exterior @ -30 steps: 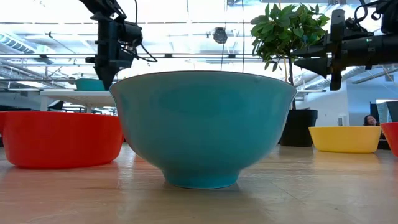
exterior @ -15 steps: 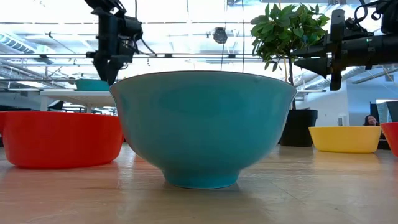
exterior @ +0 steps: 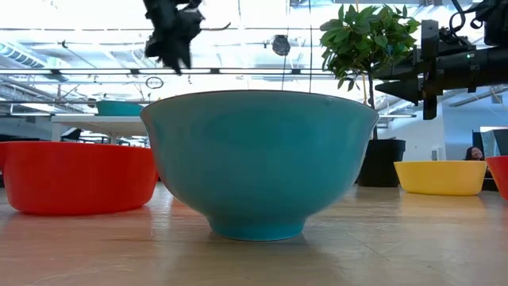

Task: Pick & Place Mini bowls
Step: Stack the bottom blue patterned bowl on top of the blue patterned bowl on the shelf

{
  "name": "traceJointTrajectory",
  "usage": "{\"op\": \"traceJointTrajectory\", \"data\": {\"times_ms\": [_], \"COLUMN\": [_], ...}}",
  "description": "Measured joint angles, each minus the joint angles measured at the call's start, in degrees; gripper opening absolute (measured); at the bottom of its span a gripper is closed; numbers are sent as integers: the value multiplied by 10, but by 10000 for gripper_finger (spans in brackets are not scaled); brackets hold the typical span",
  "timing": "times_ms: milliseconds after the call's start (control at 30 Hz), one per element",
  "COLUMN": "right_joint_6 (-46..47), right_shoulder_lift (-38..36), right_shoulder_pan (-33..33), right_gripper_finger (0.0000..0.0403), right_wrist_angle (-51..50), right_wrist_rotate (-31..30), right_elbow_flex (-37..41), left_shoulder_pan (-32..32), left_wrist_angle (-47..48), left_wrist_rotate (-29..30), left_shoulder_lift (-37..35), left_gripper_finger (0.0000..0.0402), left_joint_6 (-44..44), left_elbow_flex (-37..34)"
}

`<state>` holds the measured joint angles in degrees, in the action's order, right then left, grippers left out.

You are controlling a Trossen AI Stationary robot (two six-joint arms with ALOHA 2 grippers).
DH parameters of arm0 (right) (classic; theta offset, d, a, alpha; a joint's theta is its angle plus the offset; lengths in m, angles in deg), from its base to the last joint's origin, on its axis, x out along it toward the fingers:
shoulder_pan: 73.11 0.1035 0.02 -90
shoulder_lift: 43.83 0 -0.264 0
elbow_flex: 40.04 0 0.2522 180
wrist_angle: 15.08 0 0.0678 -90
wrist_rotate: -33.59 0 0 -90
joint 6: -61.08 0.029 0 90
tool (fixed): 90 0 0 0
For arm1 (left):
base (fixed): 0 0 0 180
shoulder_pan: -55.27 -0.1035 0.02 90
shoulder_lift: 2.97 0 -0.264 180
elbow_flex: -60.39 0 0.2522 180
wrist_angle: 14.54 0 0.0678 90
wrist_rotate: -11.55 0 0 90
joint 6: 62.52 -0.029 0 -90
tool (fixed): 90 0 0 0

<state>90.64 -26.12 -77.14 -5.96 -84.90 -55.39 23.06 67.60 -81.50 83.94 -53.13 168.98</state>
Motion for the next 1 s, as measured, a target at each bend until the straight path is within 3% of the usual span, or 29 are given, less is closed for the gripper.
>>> {"op": "traceJointTrajectory", "data": {"times_ms": [133,267,367,500,667,867,1000], "right_joint_6": [14,30,26,-17,-62,-95,-94], "right_shoulder_lift": [0,7,24,55,106,157,180], "right_shoulder_pan": [0,0,0,0,0,2,16], "right_gripper_finger": [116,116,116,116,116,116,116], "right_wrist_angle": [0,-10,-98,-197,-264,-293,-284], "right_wrist_rotate": [4,52,63,83,156,212,212], "right_elbow_flex": [0,-6,-33,-96,-146,-180,-188], "left_shoulder_pan": [98,185,243,308,375,447,486], "left_wrist_angle": [-54,-89,-91,-100,-119,-134,-137], "left_wrist_rotate": [0,0,1,11,26,-17,-55], "left_shoulder_lift": [0,0,3,17,62,137,187], "left_gripper_finger": [175,175,175,175,175,175,175], "left_joint_6": [2,15,38,136,206,164,116], "left_elbow_flex": [0,0,-3,-19,-28,-28,-28]}}
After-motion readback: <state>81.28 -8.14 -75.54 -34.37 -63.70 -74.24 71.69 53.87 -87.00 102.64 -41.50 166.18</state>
